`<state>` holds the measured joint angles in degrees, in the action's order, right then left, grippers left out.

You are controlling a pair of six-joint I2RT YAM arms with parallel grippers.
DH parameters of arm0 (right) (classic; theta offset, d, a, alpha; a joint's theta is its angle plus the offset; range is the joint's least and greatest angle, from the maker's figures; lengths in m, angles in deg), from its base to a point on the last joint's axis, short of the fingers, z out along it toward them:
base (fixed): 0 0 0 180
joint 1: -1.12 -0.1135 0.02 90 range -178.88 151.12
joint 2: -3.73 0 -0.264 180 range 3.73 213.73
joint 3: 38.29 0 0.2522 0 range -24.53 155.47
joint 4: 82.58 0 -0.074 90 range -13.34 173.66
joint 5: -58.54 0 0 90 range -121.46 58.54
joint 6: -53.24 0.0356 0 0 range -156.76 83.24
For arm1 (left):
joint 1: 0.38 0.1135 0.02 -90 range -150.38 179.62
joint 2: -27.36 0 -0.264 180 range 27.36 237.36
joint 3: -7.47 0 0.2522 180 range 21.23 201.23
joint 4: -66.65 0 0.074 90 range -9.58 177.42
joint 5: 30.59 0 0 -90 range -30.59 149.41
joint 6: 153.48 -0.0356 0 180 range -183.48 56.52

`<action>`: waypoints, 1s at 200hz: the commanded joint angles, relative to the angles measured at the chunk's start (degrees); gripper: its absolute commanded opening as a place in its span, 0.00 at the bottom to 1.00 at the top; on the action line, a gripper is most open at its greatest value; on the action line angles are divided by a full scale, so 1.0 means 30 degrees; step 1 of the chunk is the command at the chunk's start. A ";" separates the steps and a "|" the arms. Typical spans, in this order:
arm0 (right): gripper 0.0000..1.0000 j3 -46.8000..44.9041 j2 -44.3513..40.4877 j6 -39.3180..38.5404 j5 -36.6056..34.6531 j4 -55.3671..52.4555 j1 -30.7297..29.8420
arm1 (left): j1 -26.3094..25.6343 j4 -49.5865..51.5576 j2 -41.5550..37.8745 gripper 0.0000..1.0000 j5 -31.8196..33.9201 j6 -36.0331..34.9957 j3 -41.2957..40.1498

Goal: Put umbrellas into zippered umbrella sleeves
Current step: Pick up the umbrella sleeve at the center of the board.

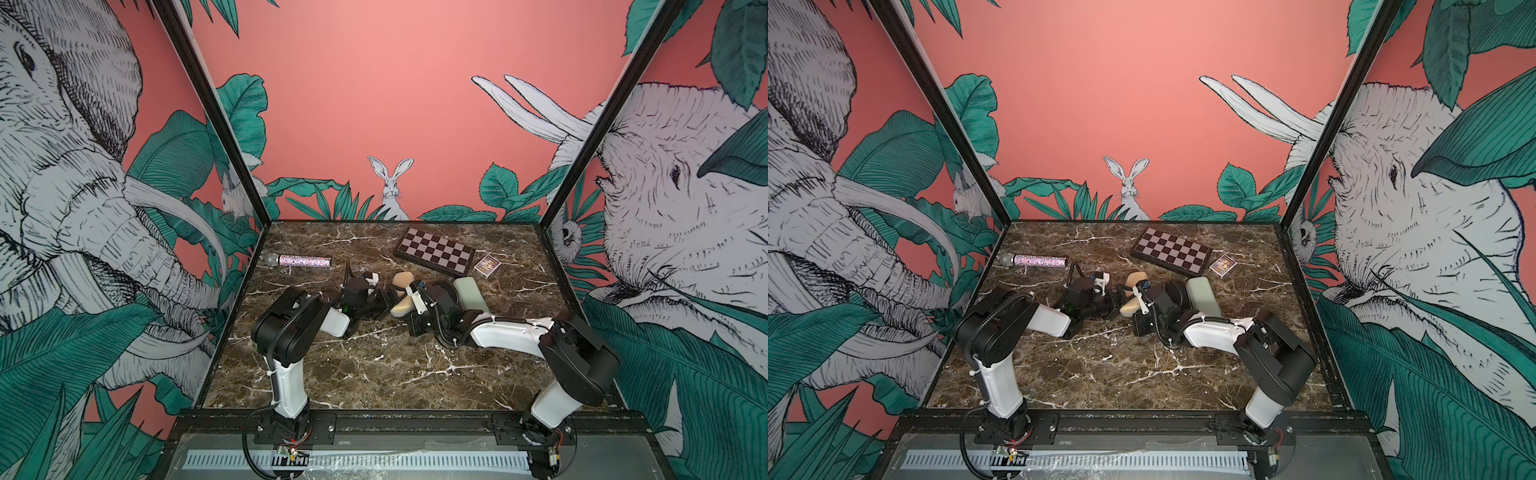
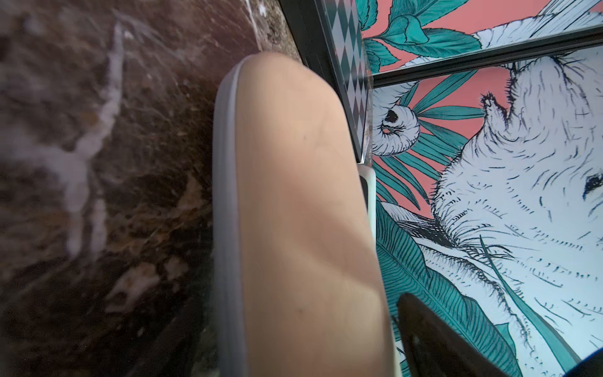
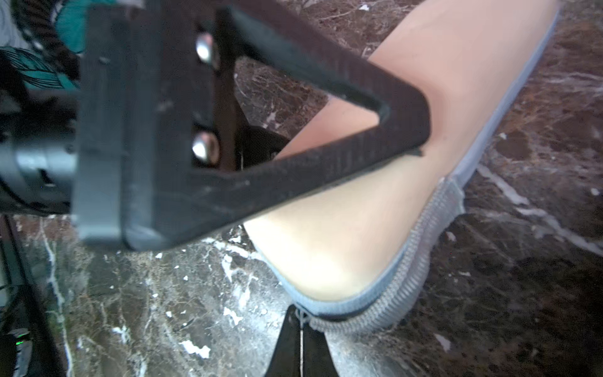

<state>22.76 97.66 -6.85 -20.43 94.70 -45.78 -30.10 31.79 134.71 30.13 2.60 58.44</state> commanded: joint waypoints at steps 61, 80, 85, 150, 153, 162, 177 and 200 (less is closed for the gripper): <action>0.00 -0.0920 -0.0249 0.2484 0.1872 0.1885 0.0251 | -0.0583 -0.2589 0.0437 0.59 0.3089 0.5155 -0.2603; 0.00 -0.1165 -0.0589 0.1696 0.0900 0.0912 0.0250 | -0.0584 -0.2187 0.0017 0.45 0.3216 0.5203 -0.2661; 0.00 -0.1158 -0.0587 0.1384 0.0558 0.0539 0.0250 | -0.0583 -0.2054 -0.0143 0.43 0.3266 0.5189 -0.2726; 0.00 -0.0621 -0.1786 -0.2420 -0.3847 -0.2924 -0.0777 | -0.0611 0.0343 -0.2242 0.21 0.3770 0.4652 -0.2728; 0.00 -0.0609 -0.1765 -0.2460 -0.3968 -0.3031 -0.0775 | -0.0616 0.0352 -0.2327 0.20 0.3803 0.4660 -0.2709; 0.00 -0.0553 -0.1699 -0.2557 -0.4352 -0.3231 -0.0818 | -0.0620 0.0443 -0.2517 0.16 0.3863 0.4742 -0.2697; 0.00 -0.0626 -0.1818 -0.2494 -0.4387 -0.3253 -0.0859 | -0.0635 0.0975 -0.2841 0.13 0.3886 0.4442 -0.2458; 0.00 -0.0776 -0.2408 -0.2198 -0.3721 -0.2630 -0.1042 | -0.0620 0.1414 -0.3066 0.09 0.3862 0.4134 -0.2290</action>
<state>20.73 93.03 -12.97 -30.94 86.01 -48.14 -32.17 33.67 128.00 40.88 15.26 51.07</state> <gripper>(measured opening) 0.047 0.428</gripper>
